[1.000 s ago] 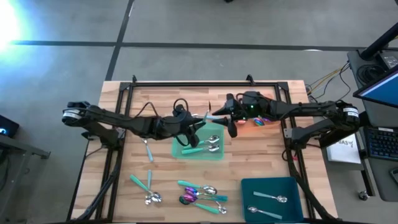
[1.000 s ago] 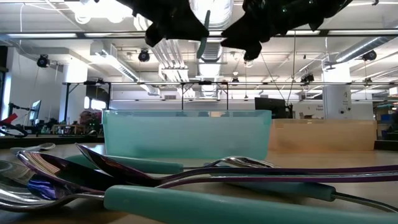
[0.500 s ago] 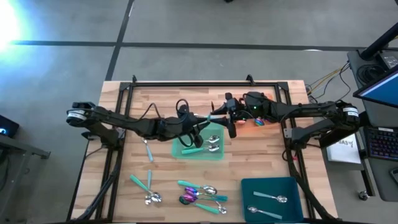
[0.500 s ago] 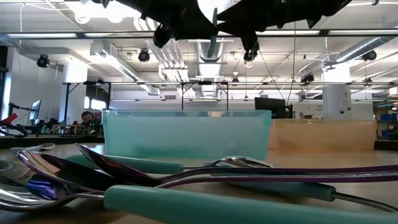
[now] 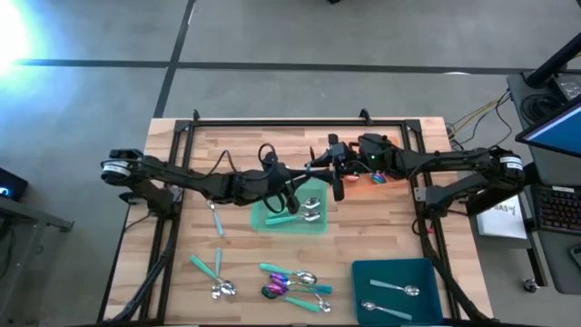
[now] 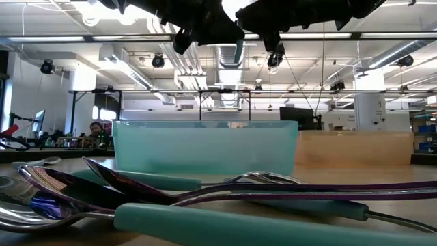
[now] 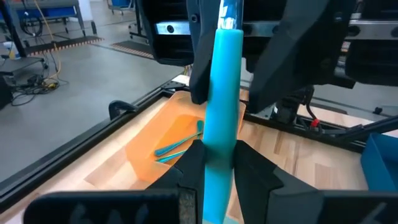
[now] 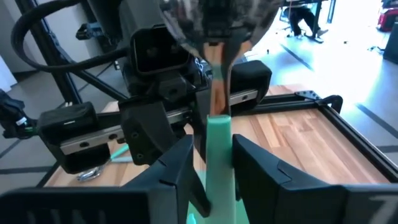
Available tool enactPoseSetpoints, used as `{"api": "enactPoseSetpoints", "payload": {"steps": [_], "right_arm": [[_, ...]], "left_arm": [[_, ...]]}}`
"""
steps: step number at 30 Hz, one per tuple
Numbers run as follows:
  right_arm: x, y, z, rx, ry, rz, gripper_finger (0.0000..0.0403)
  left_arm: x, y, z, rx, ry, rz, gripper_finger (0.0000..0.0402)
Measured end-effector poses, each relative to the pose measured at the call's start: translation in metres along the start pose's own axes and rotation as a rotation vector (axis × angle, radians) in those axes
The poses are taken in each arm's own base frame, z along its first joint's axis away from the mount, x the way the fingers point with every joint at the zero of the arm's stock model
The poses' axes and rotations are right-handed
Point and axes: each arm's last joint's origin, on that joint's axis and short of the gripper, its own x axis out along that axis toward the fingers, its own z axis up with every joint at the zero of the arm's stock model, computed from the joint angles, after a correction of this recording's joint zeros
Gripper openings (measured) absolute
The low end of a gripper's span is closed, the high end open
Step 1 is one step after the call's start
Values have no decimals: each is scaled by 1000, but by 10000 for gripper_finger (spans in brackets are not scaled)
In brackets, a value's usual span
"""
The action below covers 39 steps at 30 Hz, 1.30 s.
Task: Sort silverware by color (type)
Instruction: Put the green spoon into the green bin
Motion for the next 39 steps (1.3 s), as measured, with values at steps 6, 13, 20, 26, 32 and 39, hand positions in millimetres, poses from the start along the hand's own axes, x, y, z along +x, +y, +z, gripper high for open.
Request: {"api": "enactPoseSetpoints", "payload": {"steps": [6,13,20,26,32,39], "right_arm": [[0,0,1,-40,-10,0,35],[0,0,2,-48,-16,-1,35],[-4,-4,3,-50,-4,-63,35],[-5,-7,-8,-4,106,-96,35],[1,-1,-22,43,206,-75,35],[16,10,-41,63,293,-27,35]], "left_arm": [[0,0,2,2,-14,-2,42],[0,0,2,4,-12,-1,53],[-9,6,1,52,70,42,177],[-22,14,-4,56,211,78,203],[-38,23,-3,48,310,113,187],[-58,33,1,13,385,150,167]]}}
